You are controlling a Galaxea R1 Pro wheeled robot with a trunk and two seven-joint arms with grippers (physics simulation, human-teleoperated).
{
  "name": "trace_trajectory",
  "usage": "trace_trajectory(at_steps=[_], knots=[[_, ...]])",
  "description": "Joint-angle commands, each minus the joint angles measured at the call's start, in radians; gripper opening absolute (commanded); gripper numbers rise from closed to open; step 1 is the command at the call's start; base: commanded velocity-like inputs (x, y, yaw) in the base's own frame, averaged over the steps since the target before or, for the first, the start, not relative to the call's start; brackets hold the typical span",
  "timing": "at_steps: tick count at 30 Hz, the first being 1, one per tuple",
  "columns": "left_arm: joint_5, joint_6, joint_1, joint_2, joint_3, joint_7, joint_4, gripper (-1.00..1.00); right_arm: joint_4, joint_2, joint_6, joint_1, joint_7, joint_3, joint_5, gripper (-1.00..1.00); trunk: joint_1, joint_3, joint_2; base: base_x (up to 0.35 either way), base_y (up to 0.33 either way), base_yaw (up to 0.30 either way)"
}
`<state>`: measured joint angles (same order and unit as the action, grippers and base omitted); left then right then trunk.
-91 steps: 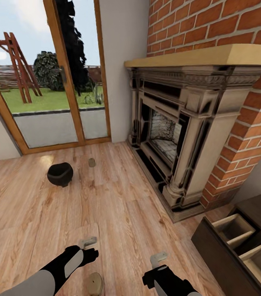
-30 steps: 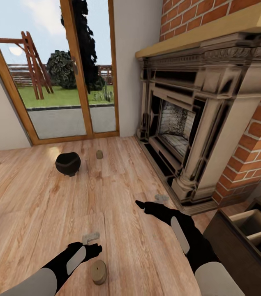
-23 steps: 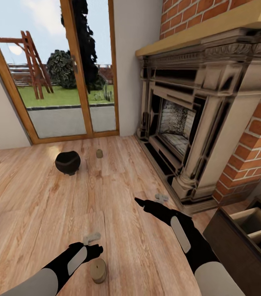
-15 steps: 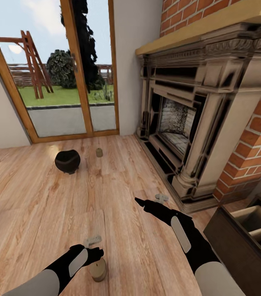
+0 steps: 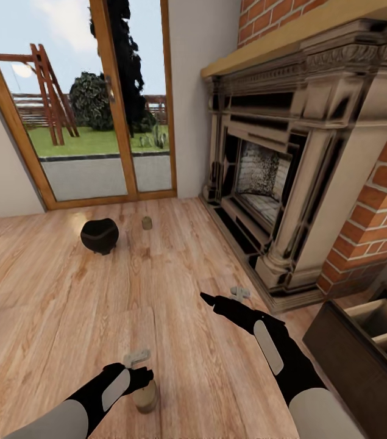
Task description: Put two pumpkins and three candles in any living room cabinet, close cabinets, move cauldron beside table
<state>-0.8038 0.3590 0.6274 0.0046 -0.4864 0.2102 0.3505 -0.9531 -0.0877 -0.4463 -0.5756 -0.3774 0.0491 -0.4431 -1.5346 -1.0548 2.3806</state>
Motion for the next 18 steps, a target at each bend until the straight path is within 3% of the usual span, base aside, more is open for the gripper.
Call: trace_trajectory(at_steps=[1, 18], knots=[[0.0, 0.0, 0.0, 0.0, -0.001, 0.0, 0.0, 1.0, 0.0, 0.0, 0.0, 0.0, 0.0, 0.0, 0.0, 1.0, -0.004, -0.003, 0.007, 0.0, 0.0, 0.0], [0.0, 0.004, 0.0, 0.003, 0.0, 0.0, 0.001, 1.0, 0.0, -0.001, -0.003, 0.0, -0.001, 0.002, -0.003, 1.0, -0.066, -0.057, 0.12, 0.0, 0.0, 0.0]])
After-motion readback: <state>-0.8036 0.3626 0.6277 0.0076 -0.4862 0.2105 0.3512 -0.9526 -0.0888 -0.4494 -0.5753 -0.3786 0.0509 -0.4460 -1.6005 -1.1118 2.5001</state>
